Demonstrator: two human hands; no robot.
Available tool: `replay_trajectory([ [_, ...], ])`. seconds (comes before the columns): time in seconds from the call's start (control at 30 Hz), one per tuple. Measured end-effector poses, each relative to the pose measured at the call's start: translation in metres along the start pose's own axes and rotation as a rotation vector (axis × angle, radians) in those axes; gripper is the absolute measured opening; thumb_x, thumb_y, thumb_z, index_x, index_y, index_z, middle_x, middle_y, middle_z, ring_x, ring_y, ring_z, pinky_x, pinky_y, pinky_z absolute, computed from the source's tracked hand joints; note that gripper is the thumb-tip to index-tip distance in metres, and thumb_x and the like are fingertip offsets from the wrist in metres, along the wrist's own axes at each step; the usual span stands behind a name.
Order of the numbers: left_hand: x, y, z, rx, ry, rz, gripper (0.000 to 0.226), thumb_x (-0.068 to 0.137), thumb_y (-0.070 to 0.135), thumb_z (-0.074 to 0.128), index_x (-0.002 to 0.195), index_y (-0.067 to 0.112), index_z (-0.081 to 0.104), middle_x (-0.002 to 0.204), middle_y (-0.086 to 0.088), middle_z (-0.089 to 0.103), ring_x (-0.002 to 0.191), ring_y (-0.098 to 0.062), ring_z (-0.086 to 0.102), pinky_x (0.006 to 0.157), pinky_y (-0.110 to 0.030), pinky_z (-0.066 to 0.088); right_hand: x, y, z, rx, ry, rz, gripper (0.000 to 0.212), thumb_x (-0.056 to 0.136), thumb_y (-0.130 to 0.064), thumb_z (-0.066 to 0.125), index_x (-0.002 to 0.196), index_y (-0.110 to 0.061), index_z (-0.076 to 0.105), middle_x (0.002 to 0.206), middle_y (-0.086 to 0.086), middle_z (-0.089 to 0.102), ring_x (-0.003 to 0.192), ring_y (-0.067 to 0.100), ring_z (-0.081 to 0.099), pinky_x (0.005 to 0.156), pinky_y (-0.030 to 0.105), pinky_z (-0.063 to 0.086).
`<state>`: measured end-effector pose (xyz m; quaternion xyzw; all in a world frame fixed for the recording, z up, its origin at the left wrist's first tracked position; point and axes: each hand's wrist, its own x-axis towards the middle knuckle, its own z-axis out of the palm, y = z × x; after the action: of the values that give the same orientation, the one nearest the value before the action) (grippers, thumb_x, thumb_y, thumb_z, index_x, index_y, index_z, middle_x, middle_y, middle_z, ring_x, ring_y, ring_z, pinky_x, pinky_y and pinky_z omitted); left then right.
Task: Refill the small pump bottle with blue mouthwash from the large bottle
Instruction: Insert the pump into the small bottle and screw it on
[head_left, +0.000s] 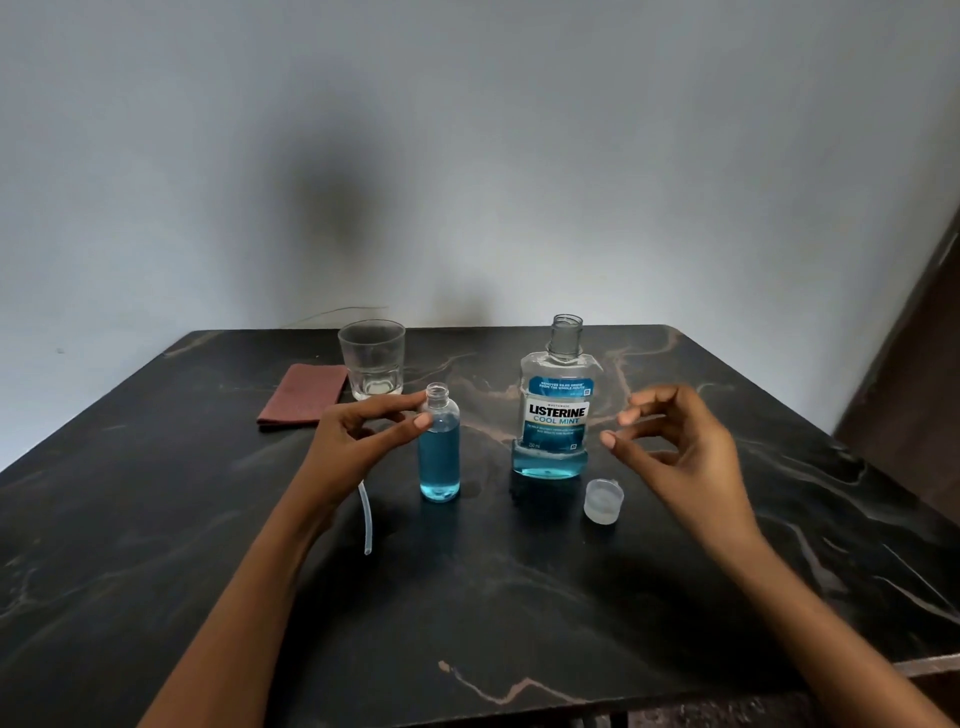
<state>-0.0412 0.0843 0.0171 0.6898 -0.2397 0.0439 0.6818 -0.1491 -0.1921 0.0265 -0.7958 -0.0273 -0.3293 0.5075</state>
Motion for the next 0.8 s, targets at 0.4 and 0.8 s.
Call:
replay_trajectory([
  [0.4,0.004,-0.002,-0.002,0.04,0.233,0.041,0.022,0.087,0.016,0.063,0.108,0.015,0.068,0.095,0.007,0.071,0.086,0.008,0.066,0.067,-0.002,0.046,0.008,-0.016,0.119,-0.247,-0.393,0.048,0.071,0.064,-0.049,0.081,0.12,-0.021,0.046,0.115,-0.008,0.057,0.092,0.005,0.057,0.074,0.013,0.049],
  [0.8,0.013,-0.021,-0.024,0.046,0.675,-0.211,0.008,0.083,0.019,0.069,0.083,0.012,0.073,0.079,-0.008,0.07,0.072,-0.015,0.062,0.064,-0.023,0.048,0.011,-0.008,0.132,-0.117,-0.355,-0.056,0.043,0.067,-0.036,0.083,0.097,-0.024,0.053,0.089,-0.019,0.058,0.078,-0.014,0.055,0.065,-0.003,0.042],
])
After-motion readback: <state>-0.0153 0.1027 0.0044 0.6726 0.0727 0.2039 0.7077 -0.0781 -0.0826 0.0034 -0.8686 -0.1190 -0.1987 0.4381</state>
